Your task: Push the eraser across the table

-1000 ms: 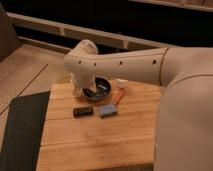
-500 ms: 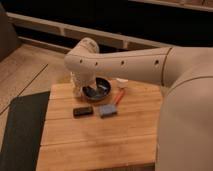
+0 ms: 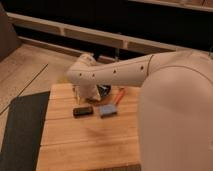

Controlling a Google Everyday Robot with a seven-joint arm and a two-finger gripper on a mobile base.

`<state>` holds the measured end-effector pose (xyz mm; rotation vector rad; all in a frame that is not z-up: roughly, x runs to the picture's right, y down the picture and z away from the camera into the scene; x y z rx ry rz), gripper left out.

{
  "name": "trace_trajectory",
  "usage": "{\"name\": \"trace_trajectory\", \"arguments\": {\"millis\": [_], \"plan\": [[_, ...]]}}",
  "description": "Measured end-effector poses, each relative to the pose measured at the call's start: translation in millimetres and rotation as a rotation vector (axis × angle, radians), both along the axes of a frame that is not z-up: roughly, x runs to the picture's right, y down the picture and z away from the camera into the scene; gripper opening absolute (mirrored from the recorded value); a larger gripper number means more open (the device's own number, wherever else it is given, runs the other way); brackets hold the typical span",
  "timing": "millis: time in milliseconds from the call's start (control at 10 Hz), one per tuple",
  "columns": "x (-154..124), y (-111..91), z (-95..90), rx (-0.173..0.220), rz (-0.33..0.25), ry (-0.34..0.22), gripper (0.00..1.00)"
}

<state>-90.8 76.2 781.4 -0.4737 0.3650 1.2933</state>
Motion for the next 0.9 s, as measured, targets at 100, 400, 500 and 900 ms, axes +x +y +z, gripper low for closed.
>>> {"name": "trace_trajectory", "arguments": {"millis": [100,400,500,900], "plan": [[-8.1,10.9,11.6,-0.03,0.001,-0.012,0.65],[-37.3,25.6,42.7,-0.087,0.032,-0.087,0.65],[-38.6,25.9,42.8,-0.089,0.034,-0.09,0.65],[-38.2,26.1,41.3,-0.088,0.018,-0.09,0.65]]}}
